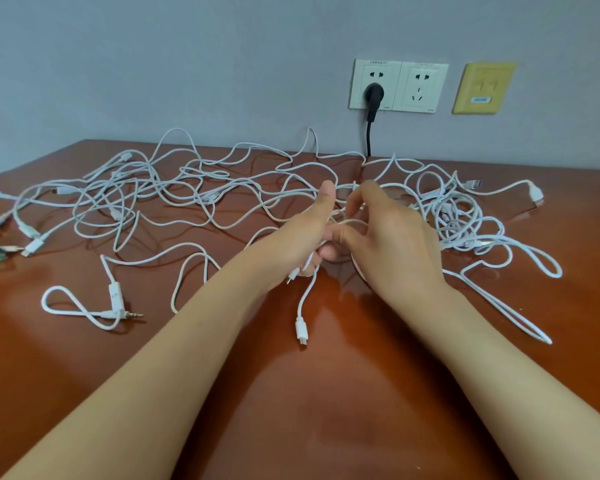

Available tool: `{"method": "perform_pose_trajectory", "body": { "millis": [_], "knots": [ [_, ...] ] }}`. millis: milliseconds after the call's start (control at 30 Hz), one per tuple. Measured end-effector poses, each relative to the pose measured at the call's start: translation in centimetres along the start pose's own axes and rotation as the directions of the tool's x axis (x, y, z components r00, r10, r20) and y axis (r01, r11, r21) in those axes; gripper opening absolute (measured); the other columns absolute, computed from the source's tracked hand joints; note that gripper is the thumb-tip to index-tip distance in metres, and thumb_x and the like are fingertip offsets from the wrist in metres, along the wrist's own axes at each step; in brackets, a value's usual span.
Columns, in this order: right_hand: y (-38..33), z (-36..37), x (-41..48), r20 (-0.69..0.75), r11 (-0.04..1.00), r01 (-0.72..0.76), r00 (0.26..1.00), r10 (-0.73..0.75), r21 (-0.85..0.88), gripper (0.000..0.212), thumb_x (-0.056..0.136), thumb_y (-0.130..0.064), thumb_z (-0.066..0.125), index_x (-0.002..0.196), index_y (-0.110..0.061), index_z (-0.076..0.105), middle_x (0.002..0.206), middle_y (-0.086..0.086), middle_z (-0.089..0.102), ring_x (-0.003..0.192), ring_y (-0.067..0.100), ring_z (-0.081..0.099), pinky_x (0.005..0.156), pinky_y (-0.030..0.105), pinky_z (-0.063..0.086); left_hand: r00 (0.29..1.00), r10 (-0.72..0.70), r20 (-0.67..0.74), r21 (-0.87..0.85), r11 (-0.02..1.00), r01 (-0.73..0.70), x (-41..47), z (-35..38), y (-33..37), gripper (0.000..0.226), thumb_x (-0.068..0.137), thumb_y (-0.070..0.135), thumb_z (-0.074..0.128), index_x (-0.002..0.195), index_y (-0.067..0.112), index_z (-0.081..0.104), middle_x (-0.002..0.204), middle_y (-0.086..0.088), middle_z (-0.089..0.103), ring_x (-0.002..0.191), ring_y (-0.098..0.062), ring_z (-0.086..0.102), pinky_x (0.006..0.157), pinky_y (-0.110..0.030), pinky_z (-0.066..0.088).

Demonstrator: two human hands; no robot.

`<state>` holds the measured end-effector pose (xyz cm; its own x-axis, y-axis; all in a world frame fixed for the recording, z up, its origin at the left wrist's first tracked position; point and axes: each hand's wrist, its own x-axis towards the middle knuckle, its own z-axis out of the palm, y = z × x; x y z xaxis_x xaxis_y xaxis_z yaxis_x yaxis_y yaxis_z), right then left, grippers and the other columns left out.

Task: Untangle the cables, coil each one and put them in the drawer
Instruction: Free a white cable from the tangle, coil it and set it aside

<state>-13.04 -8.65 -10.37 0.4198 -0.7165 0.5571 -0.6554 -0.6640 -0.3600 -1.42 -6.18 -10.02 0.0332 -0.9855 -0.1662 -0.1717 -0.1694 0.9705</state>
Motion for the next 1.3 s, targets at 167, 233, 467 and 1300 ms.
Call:
{"method": "perform_pose_trajectory", "body": {
  "millis": [167, 233, 467, 1300],
  "knots": [
    [0.1, 0.0, 0.2, -0.029, 0.993, 0.06, 0.998, -0.057, 0.102, 0.025, 0.082, -0.018, 0.056, 0.106, -0.012, 0.056, 0.103, 0.006, 0.057, 0.094, 0.029, 0.054, 0.069, 0.036, 0.039, 0.998, -0.017, 0.065, 0.025, 1.0, 0.016, -0.3, 0.1, -0.1, 0.056, 0.094, 0.057, 0.018, 0.065, 0.017, 0.044, 0.041, 0.007, 0.03, 0.035, -0.003, 0.017, 0.035, -0.012, 0.012],
    [0.5, -0.2, 0.7, -0.052, 0.985, -0.032, 0.998, 0.041, 0.172, 0.018, 0.085, -0.016, 0.056, 0.104, -0.017, 0.056, 0.092, 0.001, 0.059, 0.087, 0.026, 0.055, 0.069, 0.035, 0.039, 0.996, 0.017, 0.087, 0.026, 0.999, -0.02, -0.4, 0.0, -0.2, 0.05, 0.096, 0.052, 0.023, 0.068, 0.015, 0.039, 0.041, 0.009, 0.027, 0.036, -0.003, 0.017, 0.034, -0.012, 0.014],
    [1.0, 0.1, 0.9, -0.029, 0.981, -0.038, 0.999, 0.044, 0.189, 0.013, 0.096, -0.021, 0.046, 0.099, -0.017, 0.058, 0.072, 0.002, 0.057, 0.08, 0.035, 0.057, 0.071, 0.04, 0.045, 0.994, 0.098, -0.056, -0.086, 0.991, -0.103, 0.1, -0.3, -0.5, 0.042, 0.101, 0.037, 0.032, 0.065, 0.017, 0.036, 0.04, 0.011, 0.029, 0.037, -0.004, 0.019, 0.037, -0.014, 0.016],
    [-0.3, 2.0, -0.6, 0.075, 0.986, 0.055, 0.995, -0.067, 0.158, 0.019, 0.095, -0.022, 0.043, 0.105, -0.012, 0.056, 0.071, 0.017, 0.061, 0.069, 0.042, 0.055, 0.068, 0.047, 0.047, 0.797, 0.234, -0.557, 0.097, 0.971, -0.218, 1.0, -0.4, -0.8, 0.033, 0.1, 0.029, 0.037, 0.077, 0.01, 0.051, 0.094, -0.042, 0.048, 0.096, -0.059, 0.047, 0.081, -0.065, 0.042]
  ]
}}
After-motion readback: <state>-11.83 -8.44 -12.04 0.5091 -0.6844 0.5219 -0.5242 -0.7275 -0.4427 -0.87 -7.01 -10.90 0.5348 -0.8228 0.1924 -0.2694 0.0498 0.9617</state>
